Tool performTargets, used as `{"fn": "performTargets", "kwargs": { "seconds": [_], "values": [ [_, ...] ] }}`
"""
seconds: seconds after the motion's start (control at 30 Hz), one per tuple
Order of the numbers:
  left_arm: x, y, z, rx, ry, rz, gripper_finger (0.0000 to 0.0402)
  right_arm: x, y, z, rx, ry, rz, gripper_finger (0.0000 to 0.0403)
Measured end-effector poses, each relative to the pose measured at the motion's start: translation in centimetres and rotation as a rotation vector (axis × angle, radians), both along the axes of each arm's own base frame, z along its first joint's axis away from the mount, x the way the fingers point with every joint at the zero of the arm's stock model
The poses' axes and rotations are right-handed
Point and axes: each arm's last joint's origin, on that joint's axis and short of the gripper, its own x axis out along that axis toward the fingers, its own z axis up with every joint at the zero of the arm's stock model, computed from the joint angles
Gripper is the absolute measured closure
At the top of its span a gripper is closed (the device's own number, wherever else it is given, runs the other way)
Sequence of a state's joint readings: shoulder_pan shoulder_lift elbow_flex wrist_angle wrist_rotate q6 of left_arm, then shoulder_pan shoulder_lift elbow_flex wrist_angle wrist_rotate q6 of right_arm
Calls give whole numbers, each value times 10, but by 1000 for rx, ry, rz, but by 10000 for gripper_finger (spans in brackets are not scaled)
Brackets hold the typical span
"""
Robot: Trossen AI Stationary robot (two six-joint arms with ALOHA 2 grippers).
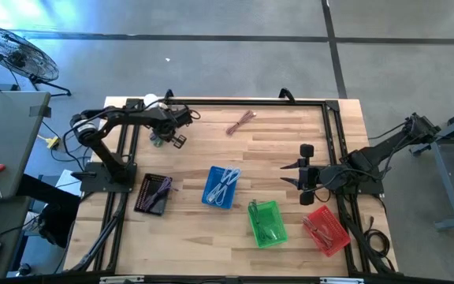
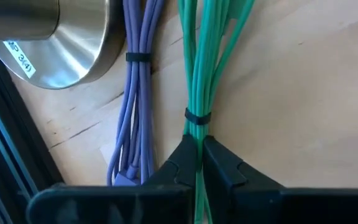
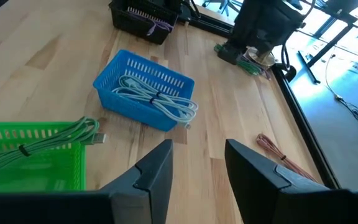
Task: Pick & Place USB Port
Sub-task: Put the green USB cable into the green bin
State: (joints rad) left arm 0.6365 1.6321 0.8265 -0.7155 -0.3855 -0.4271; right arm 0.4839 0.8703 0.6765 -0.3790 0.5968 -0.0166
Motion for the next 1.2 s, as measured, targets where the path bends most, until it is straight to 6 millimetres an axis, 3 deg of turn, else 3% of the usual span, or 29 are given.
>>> {"fn": "performTargets", "kwargs": {
  "seconds": [0.13,0.3,0.6,0.7,0.93,1.07,1.2],
  "values": [
    [5,-15,15,31,-14,-59,398,0,0,0,-7,1,3,265],
    [16,-36,59,115,-115,-126,400,0,0,0,-5,1,8,265],
    [30,-108,160,379,-780,-448,401,10,2,5,-31,-78,-4,265],
    [30,-133,183,412,-1006,-606,401,15,1,12,-5,-142,21,265],
    [44,-179,195,426,-1258,-963,401,22,6,32,49,-316,320,265],
    [60,-197,184,421,-1337,-1160,402,24,7,43,104,-422,443,265],
    [82,-210,172,396,-1444,-1323,402,26,5,45,112,-448,450,265]
  ]
}}
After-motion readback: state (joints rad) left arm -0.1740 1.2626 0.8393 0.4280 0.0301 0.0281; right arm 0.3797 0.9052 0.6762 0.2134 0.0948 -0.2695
